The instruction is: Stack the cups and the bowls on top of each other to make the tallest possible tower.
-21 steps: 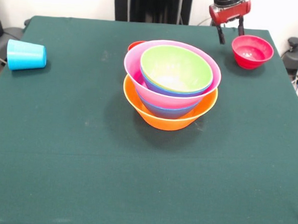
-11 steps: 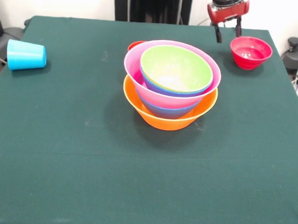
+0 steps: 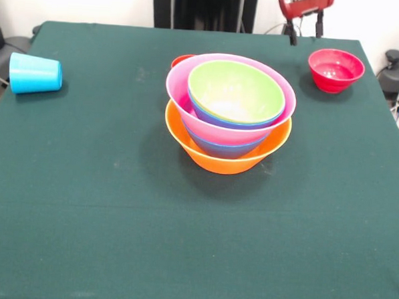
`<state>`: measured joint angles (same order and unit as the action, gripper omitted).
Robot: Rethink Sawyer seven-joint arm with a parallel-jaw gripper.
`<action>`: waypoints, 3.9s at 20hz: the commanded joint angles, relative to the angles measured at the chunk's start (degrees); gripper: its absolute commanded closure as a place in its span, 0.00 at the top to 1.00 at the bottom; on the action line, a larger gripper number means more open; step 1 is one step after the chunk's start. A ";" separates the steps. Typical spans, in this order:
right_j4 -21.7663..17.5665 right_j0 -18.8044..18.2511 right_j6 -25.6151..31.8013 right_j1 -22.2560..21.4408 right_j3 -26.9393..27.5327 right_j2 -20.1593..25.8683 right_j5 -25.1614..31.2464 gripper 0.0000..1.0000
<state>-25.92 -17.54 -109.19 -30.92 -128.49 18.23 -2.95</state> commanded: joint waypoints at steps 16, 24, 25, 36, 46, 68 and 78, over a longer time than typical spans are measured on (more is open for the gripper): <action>5.08 0.33 -7.19 -5.83 -4.78 1.06 0.59 1.00; 5.46 2.84 -5.39 -3.11 1.15 -0.14 2.08 1.00; 5.58 2.92 -4.51 -2.37 3.19 0.16 3.23 1.00; 6.34 3.00 -0.85 1.51 15.28 2.42 11.25 1.00; 5.51 1.34 0.41 3.32 21.35 5.38 15.71 1.00; 2.26 1.58 -0.45 10.18 25.11 4.28 12.62 1.00; 1.68 1.71 -0.08 10.08 25.48 4.84 12.15 0.00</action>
<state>-21.45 -16.84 -109.20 -23.54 -108.50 21.52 6.87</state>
